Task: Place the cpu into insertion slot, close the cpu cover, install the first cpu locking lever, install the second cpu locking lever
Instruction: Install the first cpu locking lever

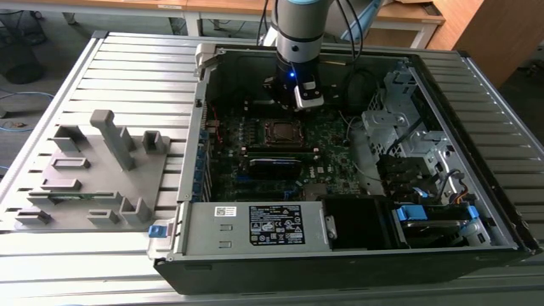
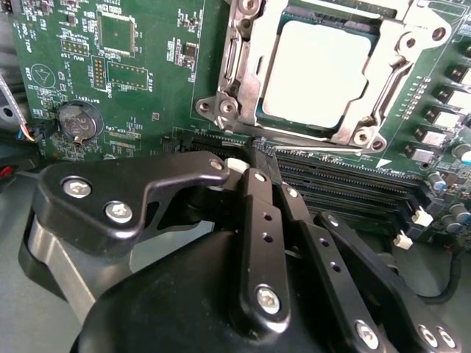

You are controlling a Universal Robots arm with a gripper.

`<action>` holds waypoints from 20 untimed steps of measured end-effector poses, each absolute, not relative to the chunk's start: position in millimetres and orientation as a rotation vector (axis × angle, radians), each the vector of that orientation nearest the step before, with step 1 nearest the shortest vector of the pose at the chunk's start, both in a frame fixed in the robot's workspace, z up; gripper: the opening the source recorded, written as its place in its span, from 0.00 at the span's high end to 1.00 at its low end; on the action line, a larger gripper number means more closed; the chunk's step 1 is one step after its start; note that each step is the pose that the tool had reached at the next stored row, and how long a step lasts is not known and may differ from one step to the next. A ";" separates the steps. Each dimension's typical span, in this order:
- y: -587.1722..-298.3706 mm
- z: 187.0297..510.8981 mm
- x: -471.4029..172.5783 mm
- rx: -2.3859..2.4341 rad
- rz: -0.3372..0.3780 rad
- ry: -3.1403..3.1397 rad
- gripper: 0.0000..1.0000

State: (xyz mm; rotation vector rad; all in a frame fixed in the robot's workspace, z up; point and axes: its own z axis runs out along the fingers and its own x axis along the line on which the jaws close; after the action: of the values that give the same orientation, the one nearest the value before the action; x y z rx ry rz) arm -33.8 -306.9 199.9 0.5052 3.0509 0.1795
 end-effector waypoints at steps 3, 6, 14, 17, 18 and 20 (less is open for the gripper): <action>-307.0 200.0 -33.8 0.505 0.180 3.051 0.89; -307.0 199.9 -34.3 0.503 0.185 3.044 0.89; -307.1 199.9 -37.6 0.496 0.224 3.015 0.89; -306.9 199.8 -38.6 0.496 0.230 3.012 0.89; -307.0 199.8 -39.0 0.496 0.230 3.011 0.89; -307.1 199.4 -39.9 0.495 0.230 3.007 0.89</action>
State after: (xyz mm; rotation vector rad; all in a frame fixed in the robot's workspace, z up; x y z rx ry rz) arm -39.9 -307.1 199.4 0.4948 3.0074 0.2305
